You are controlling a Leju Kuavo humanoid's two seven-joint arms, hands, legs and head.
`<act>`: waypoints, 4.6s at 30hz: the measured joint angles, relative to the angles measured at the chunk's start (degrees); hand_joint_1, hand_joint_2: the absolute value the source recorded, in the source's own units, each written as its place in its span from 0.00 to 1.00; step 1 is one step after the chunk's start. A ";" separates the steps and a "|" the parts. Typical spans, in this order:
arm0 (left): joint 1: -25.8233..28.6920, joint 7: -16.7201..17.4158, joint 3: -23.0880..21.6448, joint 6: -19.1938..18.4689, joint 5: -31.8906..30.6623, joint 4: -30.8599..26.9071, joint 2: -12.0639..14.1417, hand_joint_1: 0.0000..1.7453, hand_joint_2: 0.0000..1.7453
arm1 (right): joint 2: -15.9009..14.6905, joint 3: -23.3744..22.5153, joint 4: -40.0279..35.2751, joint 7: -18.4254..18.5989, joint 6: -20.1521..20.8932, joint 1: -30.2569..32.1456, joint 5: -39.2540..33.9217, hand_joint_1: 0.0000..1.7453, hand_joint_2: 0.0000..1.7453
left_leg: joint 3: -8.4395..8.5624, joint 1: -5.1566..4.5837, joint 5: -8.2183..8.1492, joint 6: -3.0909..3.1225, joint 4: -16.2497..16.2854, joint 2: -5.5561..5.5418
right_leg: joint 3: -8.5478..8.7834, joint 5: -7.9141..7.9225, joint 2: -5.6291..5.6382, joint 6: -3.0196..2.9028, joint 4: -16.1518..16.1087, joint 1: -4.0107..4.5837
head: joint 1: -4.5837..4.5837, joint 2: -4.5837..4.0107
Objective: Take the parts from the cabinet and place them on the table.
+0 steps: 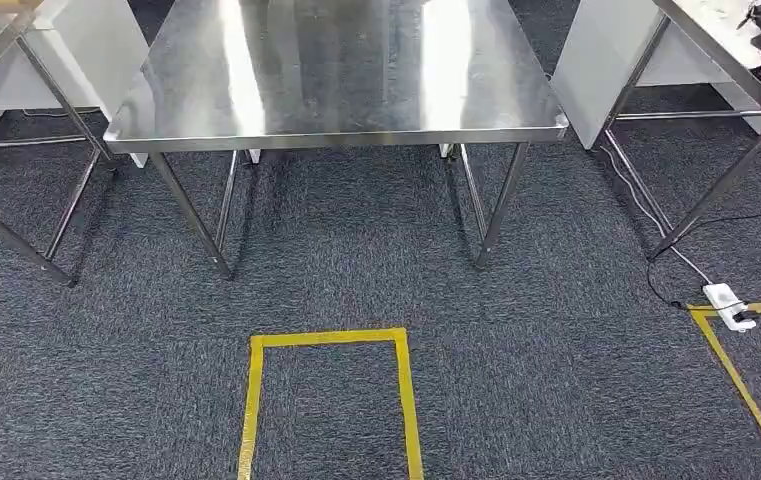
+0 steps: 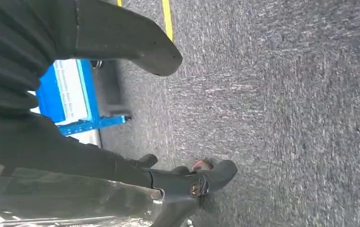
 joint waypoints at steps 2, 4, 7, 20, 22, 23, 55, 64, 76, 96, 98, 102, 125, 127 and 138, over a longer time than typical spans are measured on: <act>-0.04 0.00 -0.02 0.00 -0.02 0.00 0.09 0.00 0.00 | 0.13 0.00 0.00 0.00 -0.02 -0.04 0.02 0.00 1.00 | 5.17 0.27 4.76 0.17 -9.61 0.04 | -0.04 -0.04 0.14 0.05 0.37 -0.08 | -0.02 0.00; -0.14 0.02 -0.02 0.00 -0.02 0.00 0.11 0.00 0.00 | 0.17 0.00 0.00 0.00 -0.02 -0.13 0.11 0.00 1.00 | 7.61 -0.08 4.99 0.49 -14.52 -0.09 | -0.38 -0.15 0.16 0.57 0.63 0.66 | -0.11 0.00; -0.12 0.02 -0.02 0.00 -0.02 0.00 0.09 0.00 0.00 | 0.20 0.00 0.00 0.00 -0.02 -0.15 0.13 0.00 1.00 | 6.91 -0.80 5.41 1.61 -14.44 -0.22 | -1.07 0.44 0.15 2.00 0.33 0.53 | -0.07 0.00; -0.18 0.02 0.00 0.00 -0.02 0.00 -0.09 0.00 0.00 | 0.02 0.00 0.00 0.00 -0.07 -0.22 0.07 0.00 1.00 | 5.36 -1.37 8.07 2.61 -15.45 0.14 | 1.10 -1.58 0.22 2.48 -0.58 0.81 | 0.42 0.00; -0.21 0.02 -0.02 0.00 -0.02 0.00 -0.13 0.00 0.00 | 0.02 0.00 0.00 0.00 -0.09 -0.19 0.13 0.00 1.00 | 5.34 -1.21 8.41 1.91 -15.61 0.12 | 0.91 -1.42 0.22 1.82 -0.32 1.09 | 0.35 0.00; -0.19 0.02 -0.02 0.00 -0.02 0.00 -0.11 0.00 0.00 | 0.02 0.00 0.00 0.00 -0.09 -0.19 0.13 0.00 1.00 | 5.24 -1.19 8.60 1.58 -15.61 0.11 | 0.83 -1.08 0.18 1.33 -0.52 0.81 | 0.42 0.00; 0.01 2.27 -0.83 -9.05 -1.55 0.07 -0.24 0.00 0.00 | 0.83 -6.80 0.24 -4.07 23.98 -0.58 -8.87 0.00 1.00 | 5.22 -0.81 8.05 2.31 -15.47 0.12 | 0.88 -2.09 0.15 3.25 0.19 -0.35 | 0.07 0.00; 1.00 2.49 -0.83 -8.28 -1.38 0.11 0.22 0.00 0.00 | 1.33 -7.19 0.24 -4.07 23.41 -0.46 -8.35 0.00 1.00 | 7.24 -0.13 5.46 0.79 -13.23 -0.13 | -0.70 0.19 0.15 -0.04 0.56 0.11 | -0.26 0.00; 1.11 2.84 -0.81 -8.39 -1.40 0.15 0.13 0.00 0.00 | 1.27 -7.19 0.24 -4.09 23.30 -0.32 -8.24 0.00 1.00 | 6.08 -0.71 7.62 3.29 -16.22 0.36 | -8.67 -7.07 0.15 2.10 17.50 0.37 | 0.33 0.00; 1.28 3.30 -0.83 -8.46 -1.79 0.17 0.00 0.00 0.00 | 1.38 -7.19 0.24 -5.14 22.43 -0.37 -7.69 0.00 1.00 | 8.70 -0.54 4.53 1.09 -14.94 -0.11 | -1.59 0.90 0.04 0.57 0.92 0.93 | 0.11 0.00; 1.38 3.30 -0.83 -8.41 -1.81 0.17 -0.02 0.00 0.00 | 1.36 -7.19 0.24 -5.20 22.38 -0.42 -7.58 0.00 1.00 | 8.21 -0.92 4.74 1.51 -14.77 -0.13 | -2.03 1.30 0.02 1.27 0.83 0.74 | 0.13 0.00; 1.33 3.30 -0.81 -8.37 -2.10 0.17 -0.15 0.00 0.00 | 1.25 -7.19 0.24 -5.36 22.30 -0.35 -7.58 0.00 1.00 | 7.69 -0.72 6.56 3.62 -16.24 0.32 | -4.89 -2.15 0.14 1.41 5.78 0.83 | 0.43 0.00; 1.58 4.04 -0.83 -8.04 -2.64 0.20 -0.46 0.00 0.00 | 1.86 -7.19 0.24 -5.46 21.40 -0.03 -7.58 0.00 1.00 | 7.82 0.01 4.74 0.11 -12.54 0.09 | -2.00 1.36 -0.06 0.14 0.89 -0.03 | 0.02 0.00; 1.40 4.02 -0.83 -7.98 -2.64 0.20 -0.50 0.00 0.00 | 1.88 -7.19 0.24 -5.53 21.29 -0.12 -7.50 0.00 1.00 | 8.49 -0.38 4.51 0.78 -14.81 -0.05 | -2.46 1.53 -0.08 0.82 1.18 0.75 | 0.17 0.00; 1.57 4.07 -0.81 -7.52 -2.60 0.20 -0.66 0.00 0.00 | 2.12 -7.19 0.24 -5.60 21.16 -0.02 -7.43 0.00 1.00 | 5.64 -0.67 7.83 3.37 -15.79 0.41 | -8.96 -6.22 0.04 2.92 17.09 0.02 | 0.57 0.00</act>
